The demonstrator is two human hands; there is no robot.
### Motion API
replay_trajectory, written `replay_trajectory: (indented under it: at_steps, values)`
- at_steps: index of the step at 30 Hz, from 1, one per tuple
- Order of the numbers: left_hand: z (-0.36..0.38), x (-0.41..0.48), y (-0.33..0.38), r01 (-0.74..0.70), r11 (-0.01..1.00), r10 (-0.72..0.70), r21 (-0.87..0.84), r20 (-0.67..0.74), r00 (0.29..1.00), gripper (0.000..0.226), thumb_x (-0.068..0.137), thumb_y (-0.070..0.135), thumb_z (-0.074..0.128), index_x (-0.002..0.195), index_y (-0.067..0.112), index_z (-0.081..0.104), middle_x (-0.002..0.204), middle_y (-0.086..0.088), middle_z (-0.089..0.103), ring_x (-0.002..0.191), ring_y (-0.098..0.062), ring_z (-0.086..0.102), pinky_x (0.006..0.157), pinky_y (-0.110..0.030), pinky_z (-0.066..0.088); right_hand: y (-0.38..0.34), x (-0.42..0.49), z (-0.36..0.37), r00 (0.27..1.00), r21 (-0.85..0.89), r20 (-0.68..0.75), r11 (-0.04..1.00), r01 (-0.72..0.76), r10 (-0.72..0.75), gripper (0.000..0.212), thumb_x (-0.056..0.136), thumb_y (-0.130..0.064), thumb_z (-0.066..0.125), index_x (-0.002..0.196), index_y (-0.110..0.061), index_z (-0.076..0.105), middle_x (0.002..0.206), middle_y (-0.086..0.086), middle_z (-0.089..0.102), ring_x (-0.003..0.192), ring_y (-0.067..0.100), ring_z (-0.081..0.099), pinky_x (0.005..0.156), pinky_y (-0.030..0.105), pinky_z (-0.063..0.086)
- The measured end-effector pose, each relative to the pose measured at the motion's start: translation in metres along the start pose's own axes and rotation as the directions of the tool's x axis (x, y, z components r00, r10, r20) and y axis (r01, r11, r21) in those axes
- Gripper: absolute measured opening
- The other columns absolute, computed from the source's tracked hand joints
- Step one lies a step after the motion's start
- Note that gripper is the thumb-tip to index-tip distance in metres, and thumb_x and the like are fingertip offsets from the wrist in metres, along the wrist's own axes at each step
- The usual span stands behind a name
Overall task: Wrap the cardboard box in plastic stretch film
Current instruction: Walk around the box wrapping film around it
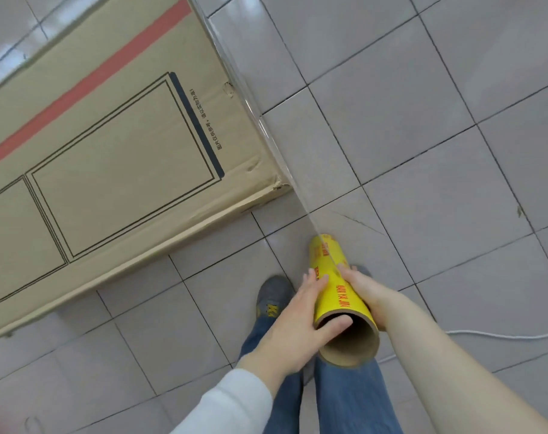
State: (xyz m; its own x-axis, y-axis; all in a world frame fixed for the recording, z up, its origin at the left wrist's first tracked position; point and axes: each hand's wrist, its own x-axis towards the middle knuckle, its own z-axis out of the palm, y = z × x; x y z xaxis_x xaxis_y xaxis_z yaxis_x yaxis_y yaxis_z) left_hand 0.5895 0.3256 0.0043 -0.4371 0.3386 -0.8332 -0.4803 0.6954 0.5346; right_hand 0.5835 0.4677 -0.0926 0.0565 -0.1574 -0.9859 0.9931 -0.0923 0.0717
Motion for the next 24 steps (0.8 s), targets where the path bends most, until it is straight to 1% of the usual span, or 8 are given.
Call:
replay_trajectory:
  at_steps: [3,6,8,10,13,17,20,24]
  values:
    - [-0.003,0.009,-0.001,-0.053,0.982,0.048,0.182,0.035,0.998,0.066,0.09,0.049,0.046,0.146,0.031,0.017,0.157,0.008,0.012,0.144,-0.005,0.007,0.113,-0.022,0.011,0.008,0.009,0.005,0.999,-0.004,-0.042,1.0,0.023,-0.023,0.059,0.1,-0.042,0.039,0.152,-0.025,0.016,0.136,0.017,0.052,0.109,0.033,0.059,0.091,0.043,0.05]
    - [-0.002,0.002,-0.018,-0.014,0.986,0.022,0.165,-0.047,0.999,0.063,0.092,0.048,0.043,0.147,0.027,0.02,0.155,0.006,0.021,0.142,-0.01,0.018,0.113,-0.024,0.016,0.02,0.01,0.002,0.998,0.015,-0.032,0.999,-0.045,0.045,0.059,0.095,-0.054,0.041,0.138,-0.014,0.045,0.124,0.019,0.061,0.111,0.032,0.061,0.099,0.047,0.047]
    - [0.005,-0.007,-0.029,0.002,0.995,0.007,0.1,-0.094,0.996,0.063,0.092,0.048,0.041,0.147,0.027,0.02,0.154,0.006,0.024,0.14,-0.01,0.023,0.113,-0.024,0.019,0.036,0.003,0.004,0.997,0.066,0.019,0.995,-0.07,0.069,0.061,0.09,-0.058,0.047,0.128,-0.012,0.055,0.116,0.019,0.065,0.105,0.032,0.063,0.095,0.044,0.05]
    - [0.017,-0.017,-0.039,0.008,0.999,-0.003,0.045,-0.11,0.994,0.064,0.09,0.05,0.039,0.147,0.03,0.019,0.153,0.009,0.024,0.139,-0.008,0.025,0.111,-0.02,0.02,0.054,-0.006,0.009,0.995,0.144,0.075,0.987,-0.075,0.064,0.06,0.088,-0.06,0.049,0.12,-0.01,0.06,0.099,0.018,0.07,0.086,0.031,0.067,0.076,0.036,0.054]
    - [0.029,-0.027,-0.053,0.02,0.999,-0.023,-0.026,-0.137,0.99,0.069,0.083,0.057,0.033,0.146,0.031,0.021,0.152,0.013,0.026,0.136,-0.003,0.026,0.104,-0.011,0.019,0.07,-0.009,0.017,0.991,0.204,0.124,0.976,-0.082,0.057,0.062,0.087,-0.06,0.05,0.123,-0.01,0.057,0.087,0.017,0.07,0.072,0.03,0.067,0.061,0.032,0.051]
    - [0.033,-0.045,-0.071,0.062,0.992,-0.084,-0.111,-0.205,0.975,0.069,0.084,0.067,0.028,0.143,0.031,0.028,0.143,0.014,0.039,0.13,-0.003,0.036,0.096,-0.008,0.026,0.071,-0.011,0.038,0.993,0.165,0.092,0.982,-0.091,0.076,0.061,0.092,-0.054,0.046,0.131,-0.007,0.05,0.086,0.015,0.065,0.072,0.028,0.062,0.06,0.033,0.048]
    - [0.028,-0.057,-0.077,0.075,0.989,-0.103,-0.127,-0.237,0.966,0.08,0.076,0.08,0.023,0.14,0.033,0.031,0.137,0.017,0.044,0.125,-0.001,0.04,0.093,-0.001,0.029,0.07,-0.015,0.055,0.995,0.16,0.068,0.983,-0.085,0.075,0.062,0.094,-0.05,0.047,0.138,-0.008,0.043,0.088,0.014,0.063,0.071,0.025,0.061,0.058,0.03,0.047]
    - [0.015,-0.065,-0.091,0.07,0.992,-0.093,-0.107,-0.225,0.97,0.07,0.082,0.069,0.028,0.14,0.031,0.034,0.138,0.009,0.048,0.126,-0.003,0.042,0.107,-0.02,0.031,0.073,-0.015,0.074,0.997,0.207,0.05,0.976,-0.064,0.054,0.066,0.091,-0.053,0.05,0.141,-0.011,0.041,0.104,0.018,0.065,0.076,0.027,0.063,0.064,0.032,0.051]
